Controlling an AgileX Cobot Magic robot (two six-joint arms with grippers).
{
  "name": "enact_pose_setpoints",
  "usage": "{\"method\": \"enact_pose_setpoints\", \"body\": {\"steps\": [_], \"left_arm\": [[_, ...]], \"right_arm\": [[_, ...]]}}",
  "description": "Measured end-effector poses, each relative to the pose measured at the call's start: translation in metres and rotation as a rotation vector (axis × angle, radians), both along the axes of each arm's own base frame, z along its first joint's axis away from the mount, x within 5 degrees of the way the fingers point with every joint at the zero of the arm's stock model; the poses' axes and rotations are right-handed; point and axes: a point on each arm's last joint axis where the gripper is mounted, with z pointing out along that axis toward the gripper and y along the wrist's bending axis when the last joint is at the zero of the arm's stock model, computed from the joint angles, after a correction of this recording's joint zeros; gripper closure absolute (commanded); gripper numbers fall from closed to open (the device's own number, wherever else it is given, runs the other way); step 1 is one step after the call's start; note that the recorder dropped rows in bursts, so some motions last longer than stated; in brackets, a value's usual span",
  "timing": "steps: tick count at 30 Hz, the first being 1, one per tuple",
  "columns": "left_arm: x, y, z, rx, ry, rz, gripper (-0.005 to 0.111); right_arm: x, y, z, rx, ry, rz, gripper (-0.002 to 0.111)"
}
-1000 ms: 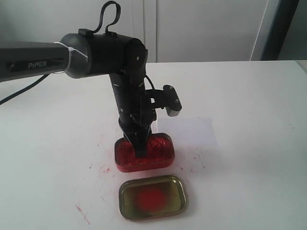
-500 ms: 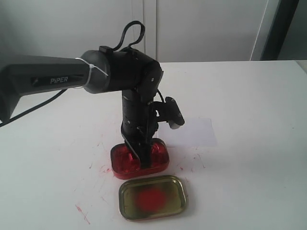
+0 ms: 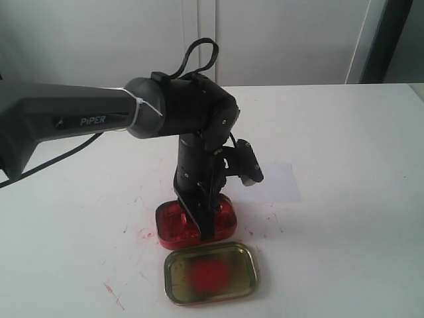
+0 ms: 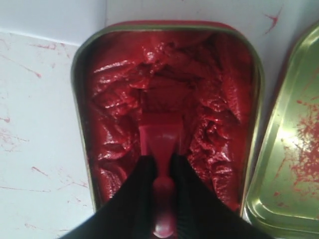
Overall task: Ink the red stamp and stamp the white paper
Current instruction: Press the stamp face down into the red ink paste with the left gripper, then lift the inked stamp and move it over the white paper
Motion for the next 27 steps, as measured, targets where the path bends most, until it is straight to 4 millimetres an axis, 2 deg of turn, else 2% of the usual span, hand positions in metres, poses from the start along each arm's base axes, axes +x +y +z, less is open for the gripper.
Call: {"method": "enact_pose_setpoints", "body": {"steps": [11,20,27], "left_arm": [[-0.002,-0.003,0.001,0.023,-0.040,0.014,0.107],[-0.012,-0.012,0.003,0.079,-0.113,-0.019,0.107],[-0.011,-0.010,0.005,0.118,-0.133,-0.027,0.107]], "right_arm": [[0.000,0.000,0.000,0.000,0.000,0.000,0.108],[0.000,0.000,0.000,0.000,0.000,0.000,0.108],[0.000,0.000,0.000,0.000,0.000,0.000,0.108]]}}
